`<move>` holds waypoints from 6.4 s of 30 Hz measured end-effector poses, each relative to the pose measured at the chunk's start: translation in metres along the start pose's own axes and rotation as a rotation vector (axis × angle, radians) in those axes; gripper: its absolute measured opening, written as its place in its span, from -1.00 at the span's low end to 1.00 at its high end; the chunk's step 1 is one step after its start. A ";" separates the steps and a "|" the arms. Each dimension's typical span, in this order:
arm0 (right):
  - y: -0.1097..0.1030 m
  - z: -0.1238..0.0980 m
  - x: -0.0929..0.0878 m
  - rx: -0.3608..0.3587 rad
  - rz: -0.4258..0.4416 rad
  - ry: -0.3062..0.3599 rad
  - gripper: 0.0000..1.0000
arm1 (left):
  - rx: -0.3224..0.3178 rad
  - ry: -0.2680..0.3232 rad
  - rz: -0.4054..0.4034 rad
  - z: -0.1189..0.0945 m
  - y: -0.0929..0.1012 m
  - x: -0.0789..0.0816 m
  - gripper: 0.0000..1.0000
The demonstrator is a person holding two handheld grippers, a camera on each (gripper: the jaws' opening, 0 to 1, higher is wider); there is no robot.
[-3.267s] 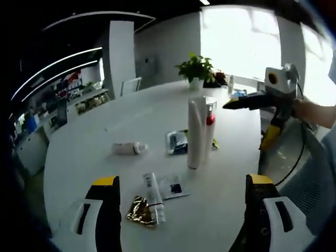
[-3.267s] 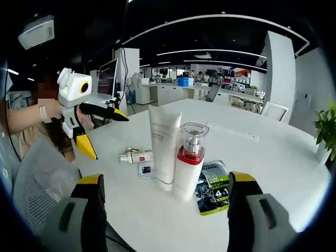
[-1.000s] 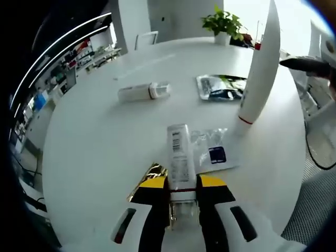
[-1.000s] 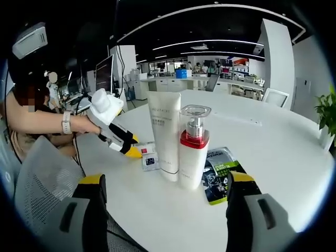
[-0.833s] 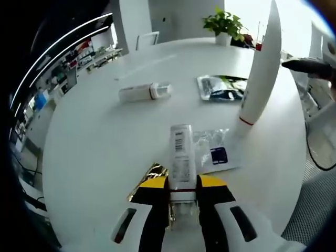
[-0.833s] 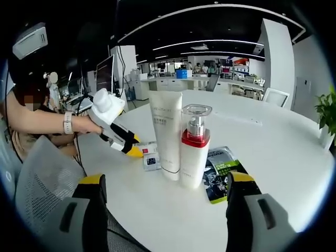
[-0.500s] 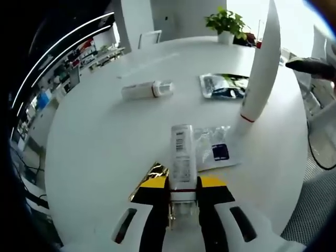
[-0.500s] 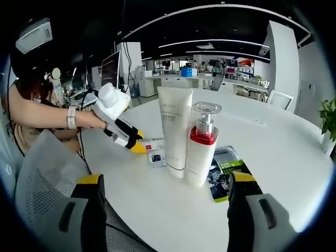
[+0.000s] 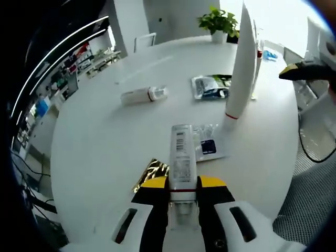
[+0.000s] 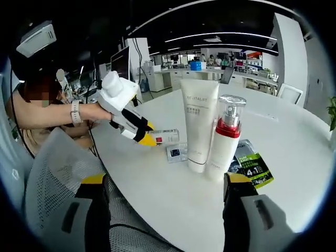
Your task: Arrange the skincare products in the storage area until every visible bottle or jar stands upright without overlapping.
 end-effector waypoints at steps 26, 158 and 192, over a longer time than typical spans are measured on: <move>-0.041 0.025 0.023 0.192 -0.337 0.013 -0.11 | -0.159 -0.027 0.308 -0.041 0.067 0.019 -0.67; -0.003 0.007 0.020 0.247 -0.034 0.077 -0.49 | -0.463 0.473 -0.124 -0.051 0.110 0.092 -0.68; 0.003 0.016 0.058 0.113 -0.035 0.219 -0.58 | -0.417 0.408 0.043 -0.022 0.133 0.089 -0.69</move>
Point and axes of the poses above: the point that each gripper's makers call its tool centre point, and the gripper's own axes: z roughly forward along the fingers, y roughly to its right, x roughly out of its top, the point moved 3 cm from there along -z, roughly backward along the fingers, and after that the axes turned 7 degrees about y, right-handed, at the moved point
